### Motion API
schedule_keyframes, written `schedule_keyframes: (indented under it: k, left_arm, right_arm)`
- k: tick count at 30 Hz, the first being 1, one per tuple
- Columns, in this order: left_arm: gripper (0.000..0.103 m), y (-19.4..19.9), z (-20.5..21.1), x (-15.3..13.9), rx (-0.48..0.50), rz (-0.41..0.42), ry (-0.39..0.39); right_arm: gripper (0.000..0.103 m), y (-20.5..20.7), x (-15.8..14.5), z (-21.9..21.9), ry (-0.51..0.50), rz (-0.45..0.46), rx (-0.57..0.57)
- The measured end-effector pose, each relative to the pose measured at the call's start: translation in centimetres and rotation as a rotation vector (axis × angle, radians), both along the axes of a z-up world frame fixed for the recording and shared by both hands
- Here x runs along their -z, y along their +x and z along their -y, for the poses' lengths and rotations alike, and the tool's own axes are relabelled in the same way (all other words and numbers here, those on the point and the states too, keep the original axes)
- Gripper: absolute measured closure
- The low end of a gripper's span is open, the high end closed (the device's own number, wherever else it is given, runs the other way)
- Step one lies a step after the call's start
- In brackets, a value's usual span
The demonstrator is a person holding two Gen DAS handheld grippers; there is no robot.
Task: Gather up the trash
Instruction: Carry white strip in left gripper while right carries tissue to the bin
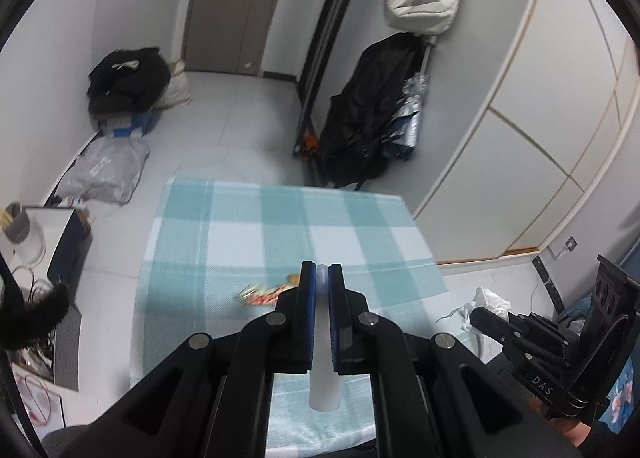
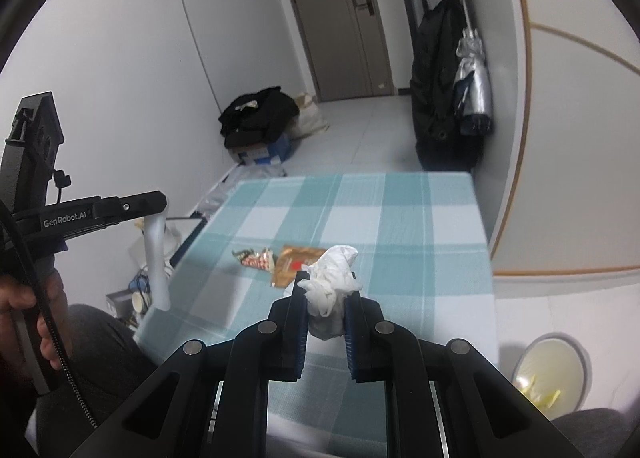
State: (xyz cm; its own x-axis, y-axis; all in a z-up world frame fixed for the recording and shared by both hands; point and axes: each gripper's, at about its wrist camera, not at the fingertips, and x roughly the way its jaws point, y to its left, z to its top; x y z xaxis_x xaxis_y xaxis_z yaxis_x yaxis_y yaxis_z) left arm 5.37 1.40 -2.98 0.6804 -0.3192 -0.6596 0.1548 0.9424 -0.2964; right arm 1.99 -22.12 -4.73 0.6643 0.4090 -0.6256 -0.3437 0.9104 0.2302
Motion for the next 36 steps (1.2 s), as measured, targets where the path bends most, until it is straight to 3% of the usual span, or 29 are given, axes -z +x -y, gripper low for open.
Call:
schedule_keyframes:
  k: [11, 22, 30, 36]
  left_arm:
    - [0.101, 0.7, 6.2, -3.7, 0.119, 0.068, -0.014]
    - [0.101, 2.5, 14.6, -5.9, 0.273, 0.084, -0.064]
    - [0.101, 4.4, 21.6, -5.2, 0.396, 0.043, -0.081]
    - [0.101, 6.5, 27.2, -2.4, 0.479, -0.043, -0.088]
  right_arm:
    - [0.089, -0.2, -5.0, 5.9, 0.054, 0.092, 0.085]
    - [0.089, -1.1, -8.3, 15.9, 0.052, 0.148, 0.254]
    - [0.089, -1.7, -7.5, 23.0, 0.049, 0.116, 0.388]
    - [0.089, -1.4, -4.5, 27.8, 0.057, 0.039, 0.477]
